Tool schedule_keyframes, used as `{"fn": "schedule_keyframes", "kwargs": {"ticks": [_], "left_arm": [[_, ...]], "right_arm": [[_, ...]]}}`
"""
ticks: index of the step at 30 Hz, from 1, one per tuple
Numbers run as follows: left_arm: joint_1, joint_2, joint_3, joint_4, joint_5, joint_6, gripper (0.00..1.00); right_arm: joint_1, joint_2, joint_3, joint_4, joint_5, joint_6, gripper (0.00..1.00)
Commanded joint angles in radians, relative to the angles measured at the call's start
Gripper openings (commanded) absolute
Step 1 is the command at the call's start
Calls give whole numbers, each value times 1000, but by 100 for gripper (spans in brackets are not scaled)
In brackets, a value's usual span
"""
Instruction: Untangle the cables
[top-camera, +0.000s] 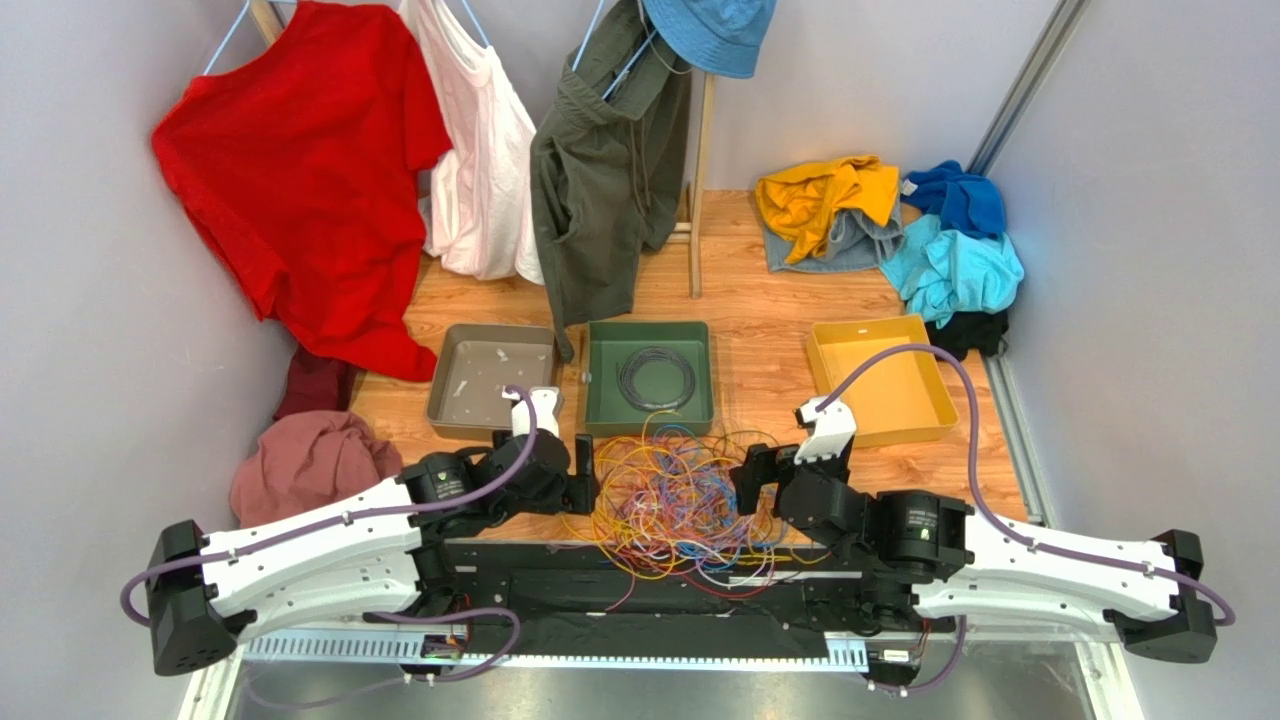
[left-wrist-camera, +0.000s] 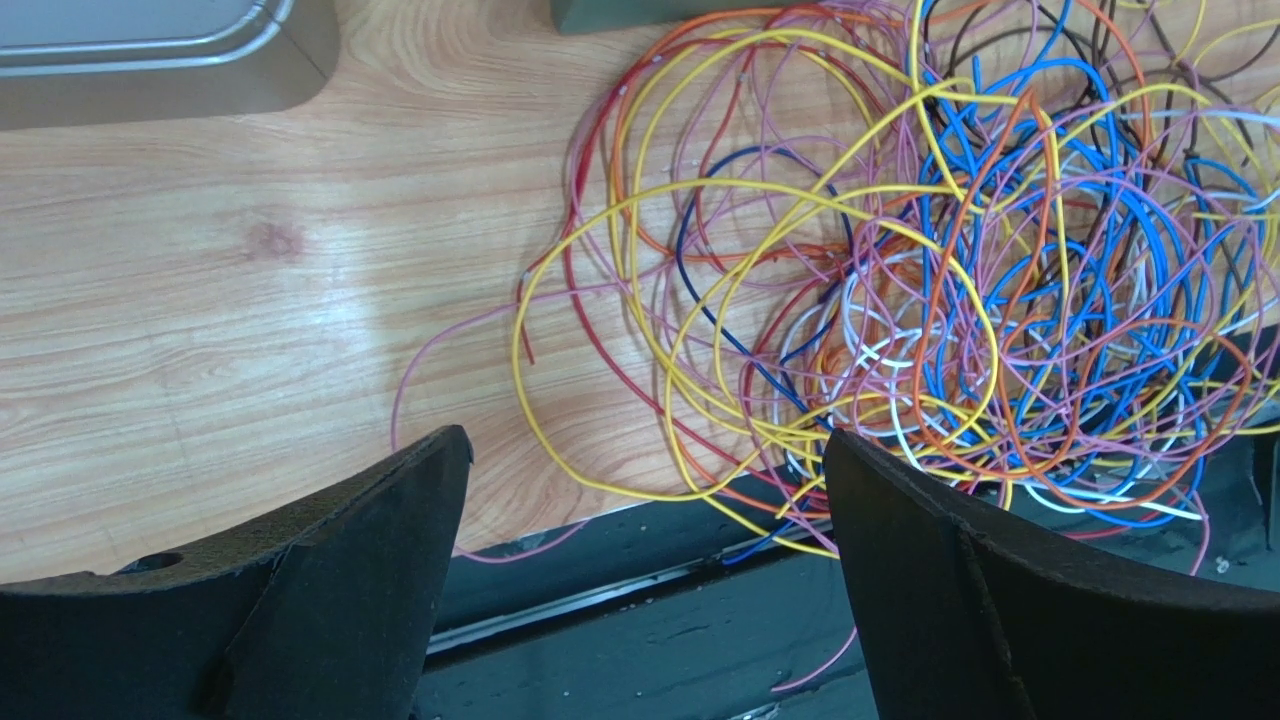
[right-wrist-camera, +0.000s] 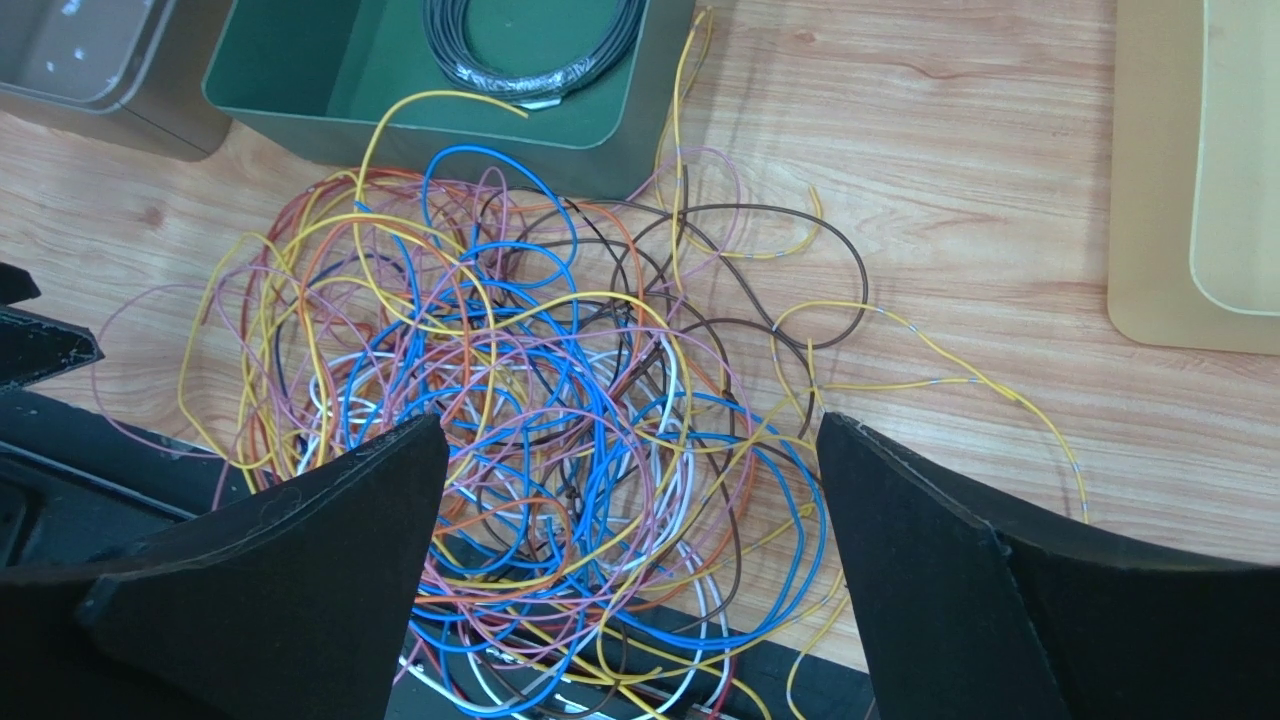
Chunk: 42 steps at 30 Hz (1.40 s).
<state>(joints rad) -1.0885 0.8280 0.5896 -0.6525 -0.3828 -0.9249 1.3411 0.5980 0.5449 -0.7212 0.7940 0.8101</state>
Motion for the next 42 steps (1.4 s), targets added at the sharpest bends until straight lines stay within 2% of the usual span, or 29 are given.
{"fn": "schedule_keyframes", "kwargs": {"ticks": [1,3,9,13,16,23,28,31,33,36,38,40,42], "left_arm": [[-19,5,-13,68,-2,9,98],[-19,-3,-28,89,5,14,98],[-19,-21,-59,197,53,49,98],[-21,-32,-100,377,108,109,96],[-21,5,-120,477,147,120,91],[-21,172,-94,539,151,121,75],[-19,227,-109,580,133,95,64],[-21,253,-114,605,128,93,52],[-19,266,-114,614,119,93,38],[-19,284,-100,600,111,89,4],[-21,287,-90,588,107,90,0],[-21,272,-85,553,99,93,0],[-19,196,-53,454,91,121,0]], "right_arm": [[4,11,15,0,27,3,99],[4,10,6,12,33,6,92],[4,-33,-43,78,-1,-17,90],[4,-43,-63,135,-44,-40,89],[6,-27,-60,134,-52,-25,88],[4,11,-43,138,-72,-20,87],[4,19,-40,134,-70,-23,87],[4,14,-42,129,-65,-23,87],[4,11,-40,129,-61,-22,86],[4,8,-40,123,-58,-17,86],[4,8,-39,117,-55,-14,86],[4,3,-36,111,-56,-9,86],[4,-6,-34,102,-56,-8,86]]}}
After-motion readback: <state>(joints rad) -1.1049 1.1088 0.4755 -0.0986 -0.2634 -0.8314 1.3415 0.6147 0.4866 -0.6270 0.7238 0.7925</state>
